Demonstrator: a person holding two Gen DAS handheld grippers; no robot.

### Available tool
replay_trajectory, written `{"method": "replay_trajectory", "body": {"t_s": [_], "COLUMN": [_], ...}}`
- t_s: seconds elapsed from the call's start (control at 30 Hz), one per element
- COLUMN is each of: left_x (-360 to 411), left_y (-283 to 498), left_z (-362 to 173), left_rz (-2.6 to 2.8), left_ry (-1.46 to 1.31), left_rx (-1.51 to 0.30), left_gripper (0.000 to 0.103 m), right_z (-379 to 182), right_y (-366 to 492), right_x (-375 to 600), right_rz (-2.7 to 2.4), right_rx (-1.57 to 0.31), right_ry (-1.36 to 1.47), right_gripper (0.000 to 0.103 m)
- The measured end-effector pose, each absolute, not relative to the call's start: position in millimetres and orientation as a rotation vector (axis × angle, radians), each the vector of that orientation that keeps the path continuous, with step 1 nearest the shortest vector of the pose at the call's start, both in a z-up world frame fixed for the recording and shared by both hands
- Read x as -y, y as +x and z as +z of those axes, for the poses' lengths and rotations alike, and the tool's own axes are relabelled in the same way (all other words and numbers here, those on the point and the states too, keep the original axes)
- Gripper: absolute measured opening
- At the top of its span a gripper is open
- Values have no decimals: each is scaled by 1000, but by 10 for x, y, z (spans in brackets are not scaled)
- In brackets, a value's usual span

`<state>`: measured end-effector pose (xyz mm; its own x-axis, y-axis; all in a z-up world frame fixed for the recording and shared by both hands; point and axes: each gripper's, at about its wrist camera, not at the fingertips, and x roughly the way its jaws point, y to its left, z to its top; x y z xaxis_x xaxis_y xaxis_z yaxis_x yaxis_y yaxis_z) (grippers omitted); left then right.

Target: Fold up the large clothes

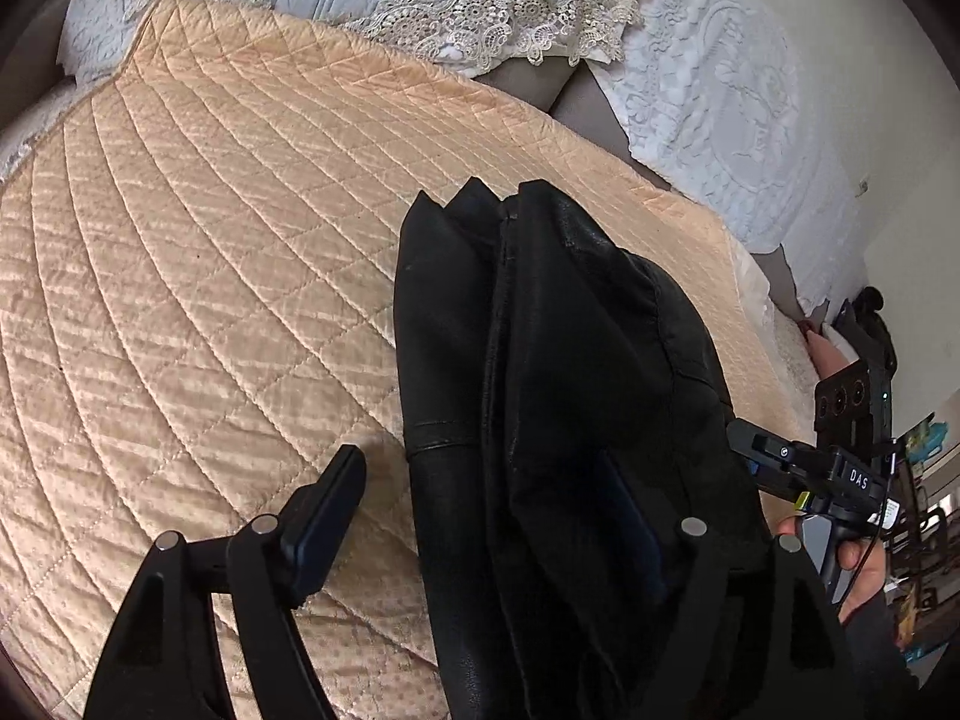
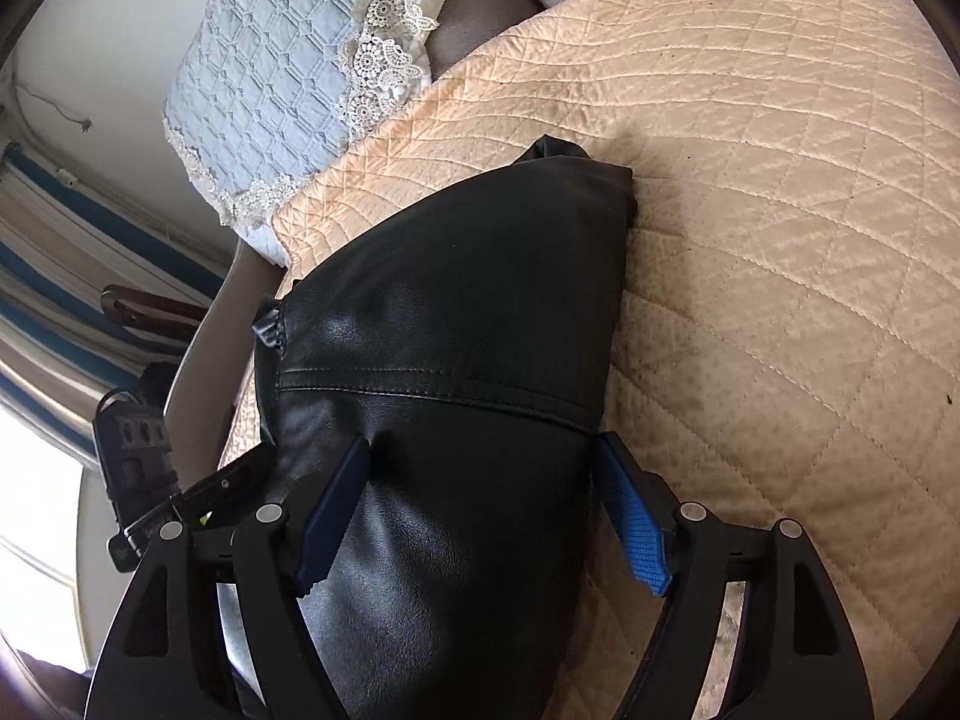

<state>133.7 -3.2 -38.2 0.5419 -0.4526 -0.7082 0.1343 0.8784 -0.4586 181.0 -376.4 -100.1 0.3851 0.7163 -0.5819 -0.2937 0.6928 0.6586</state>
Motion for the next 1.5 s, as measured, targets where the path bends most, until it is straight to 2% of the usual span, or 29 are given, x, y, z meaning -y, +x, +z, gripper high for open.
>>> {"method": "replay_trajectory", "body": {"t_s": [0.4, 0.47, 0.53, 0.7, 0.77, 0.8, 0.87, 0.9, 0.93, 0.97, 1.03, 1.27, 1.5], "left_x": [155, 181, 188, 204, 241, 261, 292, 310, 331, 344, 378, 355, 136], "left_y": [1526, 1523, 1476, 1462, 1529, 1559, 1579, 1567, 1532, 1487, 1402, 1276, 1525], "left_z": [-430, -420, -419, -451, -459, -459, -419, -379, -320, -252, -121, 227, 435], "left_rz": [-456, -449, -445, -437, -417, -406, -380, -367, -356, -351, -357, -360, -326], "left_ry": [-440, -425, -404, -378, -376, -369, -351, -332, -304, -280, -252, -216, -187], "left_rx": [-964, -966, -967, -977, -985, -989, -998, -994, -979, -962, -937, -865, -816], "left_gripper": [79, 79, 76, 73, 69, 68, 55, 50, 40, 33, 26, 23, 23], "right_z": [-1039, -1031, -1008, -1060, -1073, -1068, -989, -919, -820, -721, -508, -122, 32], "right_y": [1916, 1904, 1854, 1913, 1965, 1968, 1922, 1877, 1813, 1755, 1639, 1514, 1811], "right_x": [3652, 3654, 3662, 3661, 3626, 3627, 3633, 3622, 3618, 3613, 3569, 3420, 3092], "right_rz": [703, 692, 696, 705, 698, 692, 683, 680, 681, 688, 707, 733, 762], "right_rx": [-1009, -1018, -1028, -1055, -1057, -1057, -1043, -1026, -1003, -980, -938, -856, -828], "right_ry": [500, 506, 508, 521, 521, 526, 517, 495, 472, 460, 426, 385, 367], "right_gripper": [78, 75, 68, 66, 65, 61, 49, 40, 32, 29, 24, 23, 23]}}
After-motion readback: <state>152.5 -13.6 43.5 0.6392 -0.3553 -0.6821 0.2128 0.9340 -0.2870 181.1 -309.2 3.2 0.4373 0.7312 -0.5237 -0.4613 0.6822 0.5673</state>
